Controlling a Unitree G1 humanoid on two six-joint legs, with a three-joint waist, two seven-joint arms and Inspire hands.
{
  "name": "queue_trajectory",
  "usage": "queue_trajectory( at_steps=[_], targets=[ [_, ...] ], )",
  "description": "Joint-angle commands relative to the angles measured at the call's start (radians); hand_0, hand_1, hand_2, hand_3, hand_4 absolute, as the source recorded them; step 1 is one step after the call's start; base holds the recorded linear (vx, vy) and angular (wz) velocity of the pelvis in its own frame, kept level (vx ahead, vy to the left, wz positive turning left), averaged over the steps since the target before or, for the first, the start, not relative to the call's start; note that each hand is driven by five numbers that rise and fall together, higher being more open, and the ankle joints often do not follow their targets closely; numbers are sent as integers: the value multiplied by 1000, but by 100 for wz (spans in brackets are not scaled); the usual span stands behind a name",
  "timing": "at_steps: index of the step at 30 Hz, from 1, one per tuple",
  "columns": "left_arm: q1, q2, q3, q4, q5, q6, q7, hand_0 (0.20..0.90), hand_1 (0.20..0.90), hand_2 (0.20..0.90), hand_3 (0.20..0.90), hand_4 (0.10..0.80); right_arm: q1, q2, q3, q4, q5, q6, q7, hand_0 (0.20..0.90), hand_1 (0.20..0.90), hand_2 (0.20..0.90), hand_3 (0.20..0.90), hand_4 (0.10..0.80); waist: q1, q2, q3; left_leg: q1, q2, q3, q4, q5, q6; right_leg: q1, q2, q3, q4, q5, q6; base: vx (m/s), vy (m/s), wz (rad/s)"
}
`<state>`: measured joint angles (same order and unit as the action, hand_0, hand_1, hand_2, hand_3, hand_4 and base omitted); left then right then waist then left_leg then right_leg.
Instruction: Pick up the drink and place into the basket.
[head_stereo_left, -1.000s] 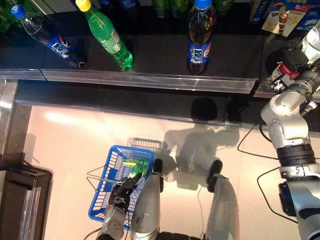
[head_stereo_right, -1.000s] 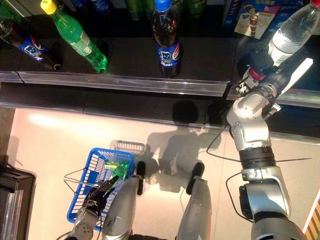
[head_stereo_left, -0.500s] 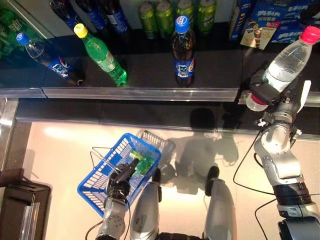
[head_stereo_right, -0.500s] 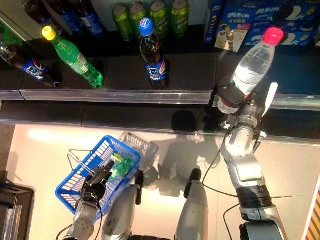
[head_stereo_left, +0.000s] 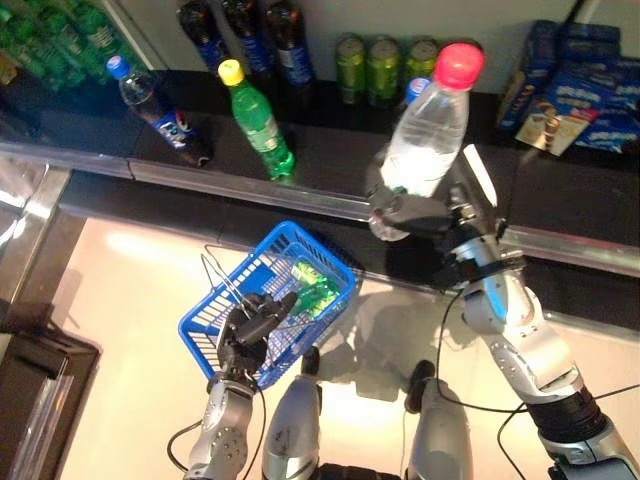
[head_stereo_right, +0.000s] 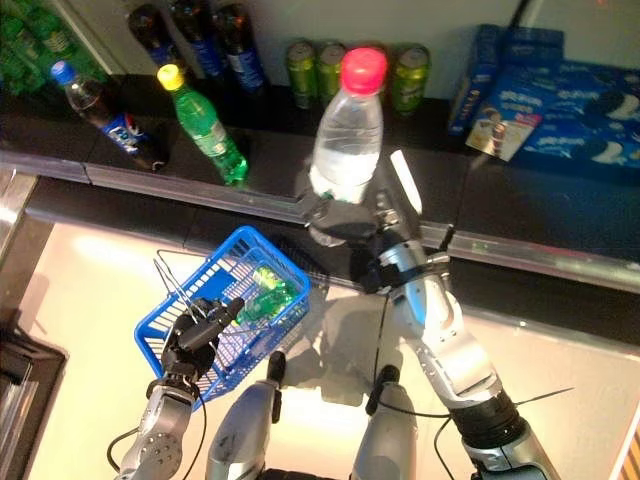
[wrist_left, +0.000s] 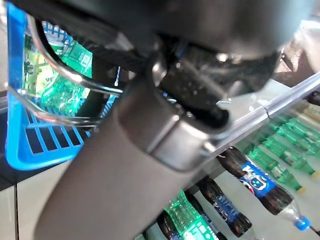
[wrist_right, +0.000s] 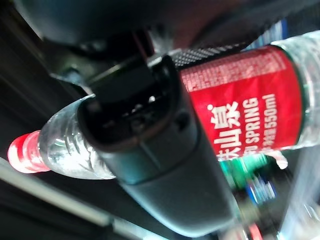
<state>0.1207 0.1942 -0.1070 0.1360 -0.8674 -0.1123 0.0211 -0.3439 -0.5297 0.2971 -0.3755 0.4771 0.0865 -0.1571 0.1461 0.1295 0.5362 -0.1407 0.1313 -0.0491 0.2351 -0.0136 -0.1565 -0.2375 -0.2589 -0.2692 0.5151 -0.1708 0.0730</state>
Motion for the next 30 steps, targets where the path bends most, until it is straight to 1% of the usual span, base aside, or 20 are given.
queue_trajectory(
  at_steps=[1, 3, 7, 10, 12, 13, 17, 25, 27, 30],
  targets=[
    [39, 209, 89, -349, 47, -162, -157, 300, 300, 300, 200, 100, -132, 95, -3, -180, 39, -113, -4, 300, 300, 300, 200, 100, 58, -55, -201, -18, -88, -15, 2, 74, 77, 198, 50, -29, -182, 45, -55, 39, -15, 19],
    [48, 231, 82, -377, 56, -144, -186, 300, 300, 300, 200, 100, -146, 100, 22, -178, 39, -112, -29, 300, 300, 300, 200, 100, 80, -56, -212, -9, -95, -33, -10, 69, 77, 217, 48, -45, -203, 51, -50, 38, -24, 32],
    [51, 263, 64, -430, 51, -114, -305, 300, 300, 300, 200, 100, -178, 115, 60, -165, 31, -123, -72, 300, 300, 300, 200, 100, 117, -58, -228, -3, -109, -64, -19, 64, 81, 244, 45, -75, -231, 59, -44, 23, -22, 36],
    [44, 289, 47, -481, 28, -95, -383, 300, 300, 300, 200, 100, -201, 129, 87, -155, 41, -137, -113, 300, 300, 300, 200, 100, 145, -60, -244, 3, -117, -92, -22, 64, 82, 266, 42, -97, -249, 67, -37, 48, -18, 37],
    [36, 302, 42, -495, 12, -91, -409, 300, 300, 300, 200, 100, -209, 135, 97, -147, 54, -141, -137, 300, 300, 300, 200, 100, 153, -61, -252, 4, -120, -100, -24, 64, 83, 273, 41, -105, -255, 69, -34, 40, -7, 27],
    [29, 313, 36, -524, -4, -77, -461, 300, 300, 300, 200, 100, -223, 155, 110, -132, 62, -143, -169, 300, 300, 300, 200, 100, 168, -64, -262, 6, -125, -114, -25, 65, 86, 284, 40, -114, -263, 72, -32, 38, -11, 20],
    [11, 335, 29, -574, -54, -49, -536, 300, 300, 300, 200, 100, -235, 202, 146, -97, 41, -146, -226, 300, 300, 300, 200, 100, 196, -67, -280, 7, -135, -140, -29, 68, 88, 308, 39, -135, -283, 78, -26, 36, -7, 25],
    [-18, 333, 19, -683, -111, 32, -703, 300, 300, 300, 200, 100, -203, 268, 196, -30, 14, -100, -286, 300, 300, 300, 200, 100, 242, -77, -295, 11, -151, -189, -44, 76, 93, 338, 40, -169, -309, 84, -15, 17, -10, 23],
    [-25, 331, 18, -698, -132, 44, -726, 300, 300, 300, 200, 100, -195, 279, 202, -18, 9, -83, -291, 300, 300, 300, 200, 100, 249, -79, -297, 9, -153, -197, -46, 78, 93, 342, 40, -177, -311, 85, -13, 16, -13, 15],
    [-42, 315, 19, -726, -184, 95, -757, 300, 300, 300, 200, 100, -184, 310, 224, 24, 3, -68, -299, 300, 300, 300, 200, 100, 264, -86, -302, 12, -159, -215, -51, 80, 94, 350, 41, -189, -315, 86, -9, 28, -23, 16]
  ],
)
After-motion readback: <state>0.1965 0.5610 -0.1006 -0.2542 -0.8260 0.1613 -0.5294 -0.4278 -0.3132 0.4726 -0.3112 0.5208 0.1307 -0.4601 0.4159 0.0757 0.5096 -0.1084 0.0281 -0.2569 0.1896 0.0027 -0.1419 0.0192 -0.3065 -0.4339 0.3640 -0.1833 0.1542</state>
